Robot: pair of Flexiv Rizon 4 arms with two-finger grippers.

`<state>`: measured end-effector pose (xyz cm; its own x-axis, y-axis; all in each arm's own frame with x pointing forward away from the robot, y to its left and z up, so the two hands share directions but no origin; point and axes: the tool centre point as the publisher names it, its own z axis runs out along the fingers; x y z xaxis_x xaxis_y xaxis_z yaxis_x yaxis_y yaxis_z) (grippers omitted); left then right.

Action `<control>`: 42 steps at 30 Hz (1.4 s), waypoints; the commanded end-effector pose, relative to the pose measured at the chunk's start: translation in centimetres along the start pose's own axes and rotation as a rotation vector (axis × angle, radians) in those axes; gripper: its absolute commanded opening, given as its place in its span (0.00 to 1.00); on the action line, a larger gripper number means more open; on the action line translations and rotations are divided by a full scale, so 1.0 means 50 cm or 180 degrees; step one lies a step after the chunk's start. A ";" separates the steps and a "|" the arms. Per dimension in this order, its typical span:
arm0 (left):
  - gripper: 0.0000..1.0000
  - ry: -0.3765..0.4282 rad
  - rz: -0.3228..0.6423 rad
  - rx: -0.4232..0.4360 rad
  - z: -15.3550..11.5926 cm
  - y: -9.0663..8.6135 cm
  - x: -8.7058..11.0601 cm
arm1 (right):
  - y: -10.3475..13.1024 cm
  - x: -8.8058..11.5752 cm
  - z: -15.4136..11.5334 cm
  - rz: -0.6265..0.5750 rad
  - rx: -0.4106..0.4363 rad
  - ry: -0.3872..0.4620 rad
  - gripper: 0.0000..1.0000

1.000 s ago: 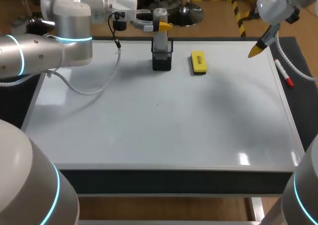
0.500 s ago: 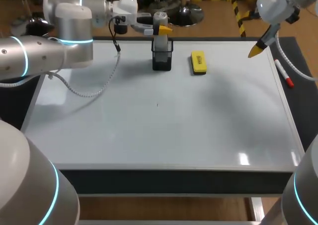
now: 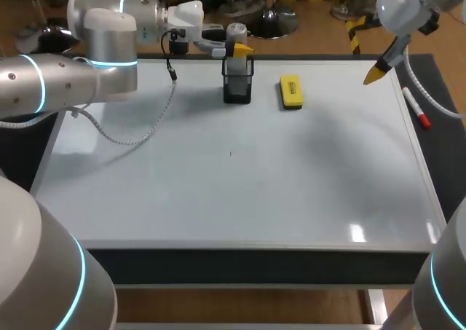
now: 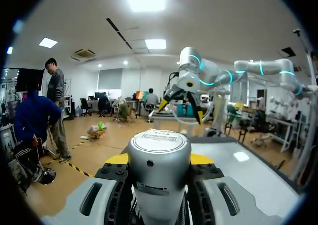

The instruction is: Pick up the inspection probe, press it on each red-marked spot on the whiteboard one by one, put down the probe, pick up the eraser, and wipe off all the red marks.

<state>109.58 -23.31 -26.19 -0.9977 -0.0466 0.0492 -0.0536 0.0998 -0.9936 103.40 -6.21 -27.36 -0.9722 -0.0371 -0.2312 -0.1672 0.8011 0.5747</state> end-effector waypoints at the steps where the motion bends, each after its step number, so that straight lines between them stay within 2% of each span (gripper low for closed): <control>1: 0.00 0.0017 0.0003 0.0013 0.002 0.006 -0.005 | 0.000 0.000 0.000 -0.0003 0.0013 0.0006 1.00; 9: 0.00 0.0039 0.0002 0.0027 0.001 0.013 -0.003 | 0.000 0.000 0.000 -0.0003 0.0013 0.0006 1.00; 11: 0.18 0.0047 0.0002 0.0025 0.002 0.015 -0.003 | 0.000 0.000 0.000 -0.0003 0.0013 0.0006 1.00; 14: 0.15 0.0055 0.0011 0.0028 0.002 0.016 -0.003 | 0.000 0.000 0.000 -0.0003 0.0013 0.0006 1.00; 17: 0.57 0.0065 0.0027 0.0022 0.003 0.015 -0.002 | 0.000 0.000 0.000 -0.0003 0.0013 0.0006 1.00; 18: 0.59 0.0066 0.0030 0.0021 0.003 0.014 -0.002 | 0.000 0.000 0.000 -0.0003 0.0013 0.0006 1.00; 19: 0.66 0.0066 0.0033 0.0020 0.003 0.013 -0.002 | 0.000 0.000 0.000 -0.0003 0.0013 0.0006 1.00; 21: 1.00 0.0064 0.0044 0.0018 0.001 0.010 -0.001 | 0.000 0.000 0.000 -0.0003 0.0013 0.0006 1.00; 30: 1.00 -0.0027 0.0137 -0.0040 -0.025 -0.007 -0.002 | 0.000 0.000 0.000 -0.0003 0.0013 0.0006 1.00; 36: 1.00 -0.0152 0.0223 -0.0193 -0.072 -0.014 0.004 | 0.000 0.000 0.000 -0.0003 0.0013 0.0006 1.00; 42: 1.00 -0.0266 0.0263 -0.0435 -0.124 -0.001 0.011 | 0.000 0.000 0.000 -0.0003 0.0013 0.0006 1.00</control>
<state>110.34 -18.39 -26.45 -0.9958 -0.0830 -0.0380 0.0193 0.2148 -0.9765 103.41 -6.20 -27.35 -0.9722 -0.0371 -0.2312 -0.1672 0.8012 0.5746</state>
